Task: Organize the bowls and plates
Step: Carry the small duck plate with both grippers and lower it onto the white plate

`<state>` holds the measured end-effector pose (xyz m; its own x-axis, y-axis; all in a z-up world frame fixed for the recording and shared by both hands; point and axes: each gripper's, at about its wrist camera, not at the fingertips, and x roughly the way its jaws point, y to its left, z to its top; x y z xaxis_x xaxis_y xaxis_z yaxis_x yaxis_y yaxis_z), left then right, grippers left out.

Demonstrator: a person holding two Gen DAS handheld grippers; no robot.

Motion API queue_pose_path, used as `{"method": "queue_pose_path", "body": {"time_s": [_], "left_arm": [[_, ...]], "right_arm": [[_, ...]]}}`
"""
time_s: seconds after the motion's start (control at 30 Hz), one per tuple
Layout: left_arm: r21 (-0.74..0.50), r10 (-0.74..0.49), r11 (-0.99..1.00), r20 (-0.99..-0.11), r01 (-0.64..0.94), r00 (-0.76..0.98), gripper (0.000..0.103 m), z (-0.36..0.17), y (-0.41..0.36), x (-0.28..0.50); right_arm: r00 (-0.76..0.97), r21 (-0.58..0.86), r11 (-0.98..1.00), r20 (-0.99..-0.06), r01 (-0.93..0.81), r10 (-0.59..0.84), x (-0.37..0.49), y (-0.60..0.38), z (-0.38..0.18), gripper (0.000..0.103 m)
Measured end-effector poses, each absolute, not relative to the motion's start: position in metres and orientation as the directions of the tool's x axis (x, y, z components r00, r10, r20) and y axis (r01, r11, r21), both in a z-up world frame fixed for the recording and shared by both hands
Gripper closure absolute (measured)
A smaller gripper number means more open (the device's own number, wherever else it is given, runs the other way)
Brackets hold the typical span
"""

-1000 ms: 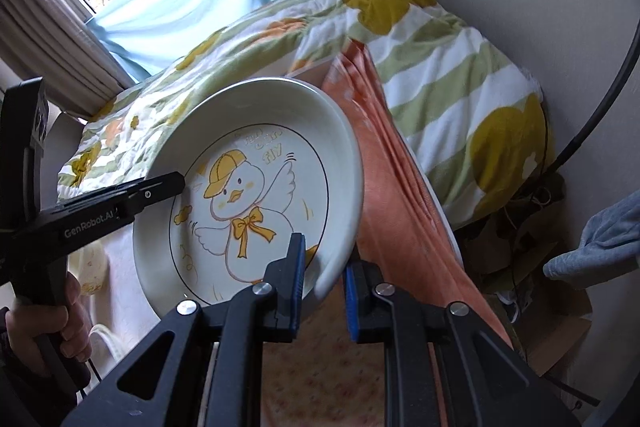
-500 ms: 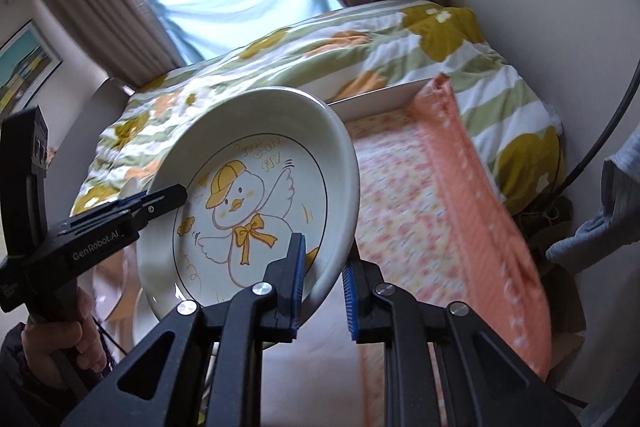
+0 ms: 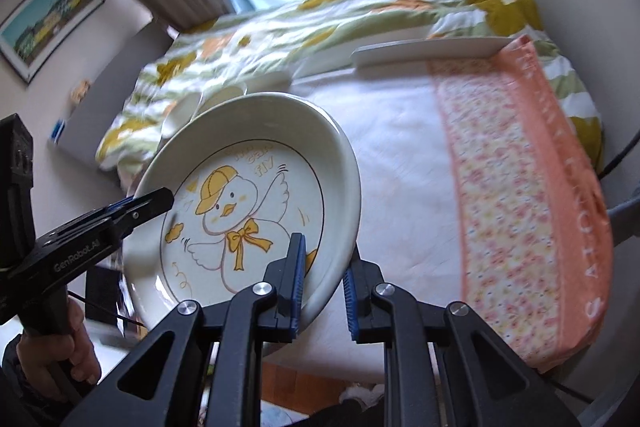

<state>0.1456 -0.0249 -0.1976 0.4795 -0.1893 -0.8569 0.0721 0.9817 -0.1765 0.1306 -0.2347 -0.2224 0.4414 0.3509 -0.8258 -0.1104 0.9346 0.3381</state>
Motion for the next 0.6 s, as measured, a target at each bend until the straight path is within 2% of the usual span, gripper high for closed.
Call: {"method": "queue_pose_path", "body": {"time_s": [0.2, 0.37, 0.6], "left_arm": [[-0.176, -0.146, 0.984, -0.880, -0.024, 0.453, 0.084, -0.231, -0.002, 0.127], [-0.153, -0.110, 0.986, -0.887, -0.061, 0.449, 0.084, -0.257, 0.007, 0.120], [-0.180, -0.119, 0.977, -0.901, -0.111, 0.416, 0.084, -0.287, 0.019, 0.123]], "right_arm": [[0.385, 0.292, 0.930, -0.850, -0.223, 0.359, 0.138, -0.209, -0.246, 0.087], [0.352, 0.300, 0.921, -0.858, -0.248, 0.375, 0.154, -0.198, -0.267, 0.087], [0.346, 0.249, 0.919, -0.871, -0.305, 0.350, 0.166, -0.184, -0.279, 0.087]]}}
